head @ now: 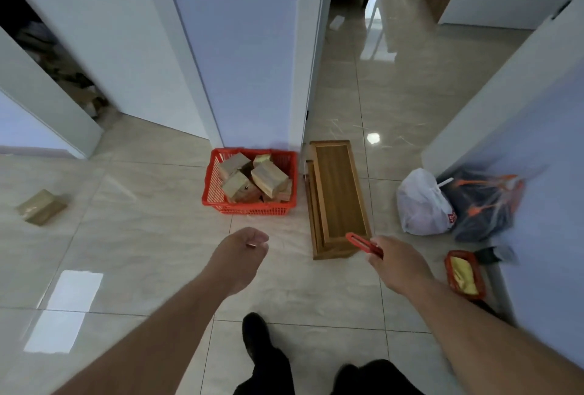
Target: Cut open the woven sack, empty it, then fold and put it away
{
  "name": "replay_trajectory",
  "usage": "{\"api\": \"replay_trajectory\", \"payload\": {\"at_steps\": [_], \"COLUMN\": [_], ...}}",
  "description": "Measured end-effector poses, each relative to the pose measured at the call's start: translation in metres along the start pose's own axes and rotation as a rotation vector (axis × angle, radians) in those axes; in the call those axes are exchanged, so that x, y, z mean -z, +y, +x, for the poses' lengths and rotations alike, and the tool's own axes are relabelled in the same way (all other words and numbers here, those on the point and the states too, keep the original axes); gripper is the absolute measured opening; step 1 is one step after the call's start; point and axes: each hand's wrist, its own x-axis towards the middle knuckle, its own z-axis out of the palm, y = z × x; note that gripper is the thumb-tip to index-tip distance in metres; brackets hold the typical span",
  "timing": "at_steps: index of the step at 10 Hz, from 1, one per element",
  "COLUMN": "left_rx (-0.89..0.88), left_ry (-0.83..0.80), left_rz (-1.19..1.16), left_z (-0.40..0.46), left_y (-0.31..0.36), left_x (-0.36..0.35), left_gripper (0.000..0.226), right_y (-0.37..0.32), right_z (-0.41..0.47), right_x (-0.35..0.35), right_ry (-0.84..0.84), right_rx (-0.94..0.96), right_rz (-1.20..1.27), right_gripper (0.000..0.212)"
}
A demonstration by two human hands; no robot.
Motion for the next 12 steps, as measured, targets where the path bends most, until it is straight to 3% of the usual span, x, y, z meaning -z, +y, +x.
{"api": "replay_trajectory", "payload": {"at_steps": [3, 7, 10, 12], "left_rx": [0.077, 0.247, 0.31, 0.347], "left_ry": [-0.085, -0.058, -0.047, -0.021], "left_rz": [-0.025, -0.061, -0.097, -0.052], "left_z": [0.118, 0.27, 0.313, 0.308], "left_y": [-0.02, -0.119, -0.179, -0.175], "left_x": [-0.007, -0.114, -0.171, -0.171], "left_gripper": [0.012, 0.013, 0.019, 0.011], "right_y": [-0.022, 0.048, 0.079, 0.082], "right_z": [0.123, 0.319, 0.389, 0.393], "right_x": [-0.034, -0.168, -0.219, -0.222], "right_ry": [-0.027, -0.048, 0.006, -0.009], "right_rx": [-0.027, 0.052, 0.06, 0.016], "right_rz": [-0.049, -0.265, -0.332, -0.279], "right_gripper": [0.019, 0.033, 0.039, 0.058]}}
